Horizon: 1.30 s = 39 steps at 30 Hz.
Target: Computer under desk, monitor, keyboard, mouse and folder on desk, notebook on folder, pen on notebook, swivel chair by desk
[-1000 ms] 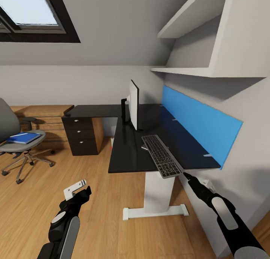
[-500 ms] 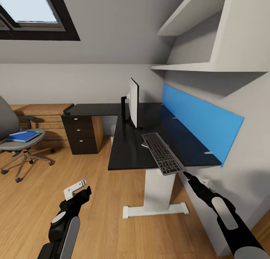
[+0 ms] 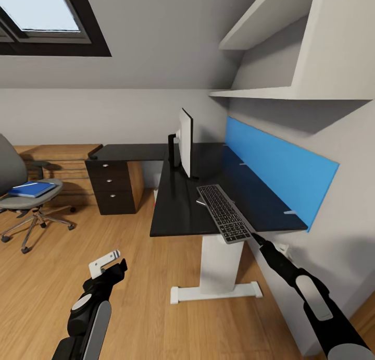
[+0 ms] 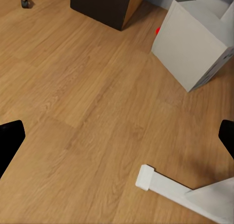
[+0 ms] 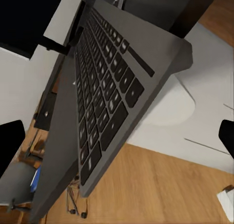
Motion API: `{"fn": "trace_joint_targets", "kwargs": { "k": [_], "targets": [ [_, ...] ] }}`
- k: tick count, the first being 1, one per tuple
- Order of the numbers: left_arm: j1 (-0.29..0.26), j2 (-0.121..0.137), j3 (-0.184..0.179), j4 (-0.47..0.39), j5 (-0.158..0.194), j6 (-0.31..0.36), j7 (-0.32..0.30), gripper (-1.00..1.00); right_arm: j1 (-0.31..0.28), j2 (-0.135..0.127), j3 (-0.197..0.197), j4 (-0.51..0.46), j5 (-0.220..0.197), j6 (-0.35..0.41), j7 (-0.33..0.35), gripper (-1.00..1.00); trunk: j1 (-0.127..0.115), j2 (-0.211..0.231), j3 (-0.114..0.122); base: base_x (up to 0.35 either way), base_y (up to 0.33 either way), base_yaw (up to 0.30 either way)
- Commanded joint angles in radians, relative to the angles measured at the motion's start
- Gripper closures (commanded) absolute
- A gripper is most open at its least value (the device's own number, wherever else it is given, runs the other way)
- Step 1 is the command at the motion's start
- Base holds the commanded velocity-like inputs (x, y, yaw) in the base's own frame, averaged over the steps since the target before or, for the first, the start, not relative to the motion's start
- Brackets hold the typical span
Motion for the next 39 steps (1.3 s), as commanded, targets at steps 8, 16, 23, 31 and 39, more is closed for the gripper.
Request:
{"fn": "trace_joint_targets", "kwargs": {
  "k": [8, 16, 23, 31, 39],
  "targets": [
    [-0.001, -0.001, -0.015, -0.002, 0.009, 0.0, 0.008, -1.0, 0.0, -0.006, -0.011, 0.029, -0.052, 0.075, 0.023, -1.0, 0.008, -0.015, -0.007, 0.0, 0.0, 0.0],
    [-0.001, -0.001, -0.019, -0.001, 0.01, -0.002, 0.009, -1.0, 0.0, -0.02, -0.014, 0.032, -0.117, 0.133, 0.025, -1.0, 0.038, -0.071, -0.032, 0.0, 0.0, 0.0],
    [-0.001, -0.001, -0.019, 0.0, 0.009, 0.001, 0.008, -1.0, 0.0, -0.021, -0.014, 0.032, -0.12, 0.137, 0.026, -1.0, 0.038, -0.071, -0.032, 0.0, 0.0, 0.0],
    [0.0, 0.005, -0.02, 0.017, 0.006, -0.001, 0.005, -1.0, 0.0, -0.021, -0.014, 0.032, -0.121, 0.143, 0.026, -1.0, 0.038, -0.071, -0.032, 0.108, 0.0, 0.0],
    [0.001, 0.005, -0.021, 0.019, 0.006, 0.002, 0.005, -1.0, 0.0, -0.02, -0.014, 0.034, -0.118, 0.143, 0.026, -1.0, 0.038, -0.071, -0.032, 0.074, 0.0, 0.0]
  ]
}}
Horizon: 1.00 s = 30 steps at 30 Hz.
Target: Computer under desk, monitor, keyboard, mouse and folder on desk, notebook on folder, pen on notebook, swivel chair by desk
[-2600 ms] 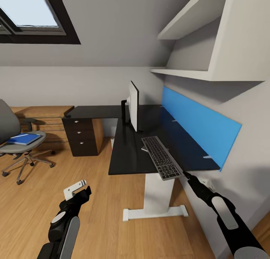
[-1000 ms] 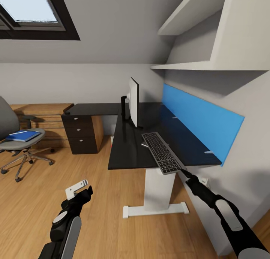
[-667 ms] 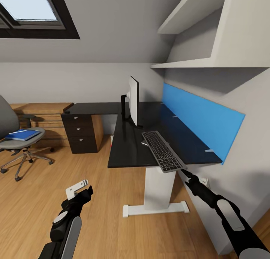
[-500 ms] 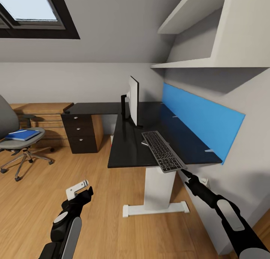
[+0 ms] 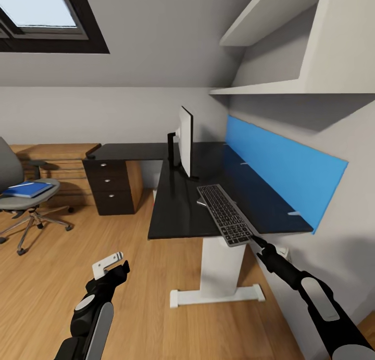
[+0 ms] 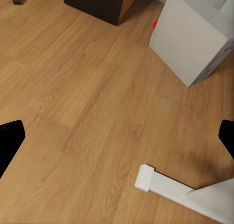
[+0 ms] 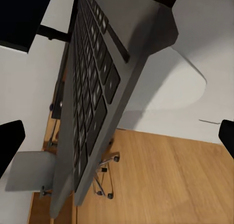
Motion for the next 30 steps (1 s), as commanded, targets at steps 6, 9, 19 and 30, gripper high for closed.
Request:
{"fn": "trace_joint_targets", "kwargs": {
  "k": [6, 9, 19, 30],
  "targets": [
    [-0.001, 0.0, 0.0, -0.001, 0.01, 0.003, 0.005, -1.0, -0.001, 0.001, -0.001, 0.001, -0.002, 0.007, 0.001, -1.0, 0.0, 0.0, -0.001, 0.163, 0.0, 0.0],
    [-0.001, 0.0, 0.0, -0.002, 0.01, 0.004, 0.005, -1.0, -0.001, 0.001, -0.001, 0.002, -0.002, 0.007, 0.001, -1.0, 0.0, 0.0, -0.001, 0.06, 0.0, 0.0],
    [-0.001, 0.0, 0.0, -0.002, 0.012, 0.005, 0.003, -1.0, -0.001, 0.001, -0.001, 0.002, -0.002, 0.007, 0.001, -1.0, 0.0, 0.0, -0.001, 0.091, 0.055, 0.0],
    [-0.001, 0.0, -0.001, -0.002, 0.012, 0.007, 0.006, -1.0, -0.001, 0.001, -0.001, 0.001, 0.0, 0.051, 0.001, 1.0, 0.0, 0.0, -0.001, 0.008, 0.005, 0.0]
  ]
}}
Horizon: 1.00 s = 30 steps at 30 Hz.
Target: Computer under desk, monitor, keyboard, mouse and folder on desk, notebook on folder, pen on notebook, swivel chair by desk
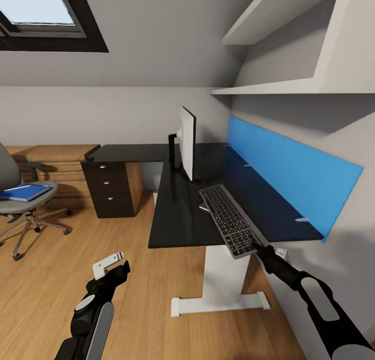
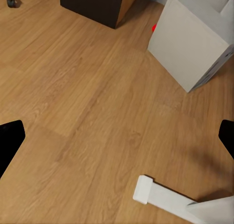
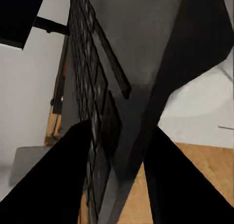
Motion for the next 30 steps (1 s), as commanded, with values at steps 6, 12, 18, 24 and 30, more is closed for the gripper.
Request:
{"fn": "trace_joint_targets", "kwargs": {
  "k": [6, 12, 18, 24, 30],
  "targets": [
    [-0.001, -0.001, 0.0, -0.001, 0.011, 0.001, 0.007, -1.0, -0.001, 0.0, -0.002, 0.0, 0.002, 0.024, 0.002, 1.0, -0.004, 0.007, 0.002, 0.0, 0.0, 0.0],
    [-0.001, 0.0, 0.0, -0.001, 0.011, -0.003, 0.008, -1.0, -0.001, -0.001, -0.002, 0.0, 0.002, 0.025, 0.002, 1.0, -0.027, 0.049, 0.021, 0.0, 0.0, 0.0],
    [-0.001, 0.0, 0.001, -0.001, 0.011, -0.006, 0.008, -1.0, -0.001, -0.007, -0.005, -0.011, 0.002, 0.024, 0.015, 1.0, -0.05, 0.091, 0.04, 0.0, 0.0, 0.0],
    [-0.001, 0.0, 0.001, -0.001, 0.009, -0.007, 0.008, -1.0, -0.001, -0.025, -0.005, -0.017, 0.001, 0.024, 0.024, 1.0, -0.073, 0.133, 0.059, -0.022, 0.0, 0.0],
    [-0.001, 0.0, 0.001, -0.001, 0.009, -0.008, 0.008, -1.0, 0.0, -0.032, -0.025, -0.031, 0.0, 0.026, 0.03, 1.0, -0.096, 0.175, 0.077, -0.287, 0.0, 0.0]
  ]
}}
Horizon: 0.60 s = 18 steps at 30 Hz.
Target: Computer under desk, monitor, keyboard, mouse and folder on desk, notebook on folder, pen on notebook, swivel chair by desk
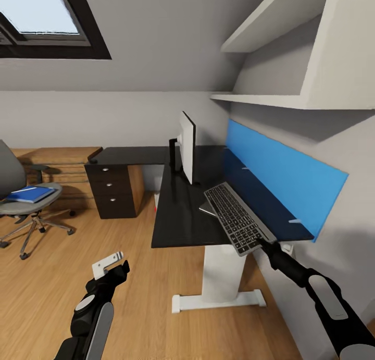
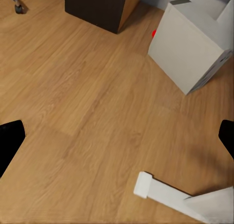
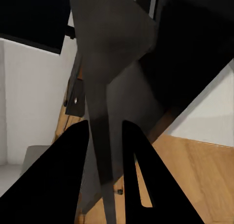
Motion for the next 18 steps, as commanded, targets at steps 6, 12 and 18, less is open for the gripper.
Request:
{"fn": "trace_joint_targets", "kwargs": {
  "k": [6, 12, 18],
  "targets": [
    [-0.001, -0.001, 0.001, -0.001, 0.011, 0.003, 0.006, -1.0, 0.067, 0.002, -0.009, -0.189, 0.004, -0.001, -0.001, 1.0, -0.024, 0.042, 0.018, -0.335, 0.0, 0.0],
    [-0.001, -0.001, 0.001, -0.001, 0.012, 0.005, 0.006, -1.0, 0.141, 0.005, -0.008, -0.322, 0.007, -0.003, 0.001, 1.0, -0.047, 0.084, 0.037, -0.338, 0.0, 0.0],
    [-0.001, 0.001, 0.001, -0.001, 0.012, 0.007, 0.005, -1.0, 0.174, 0.015, -0.001, -0.379, 0.021, -0.003, -0.003, 1.0, -0.051, 0.091, 0.04, -0.316, 0.0, 0.0]
  ]
}}
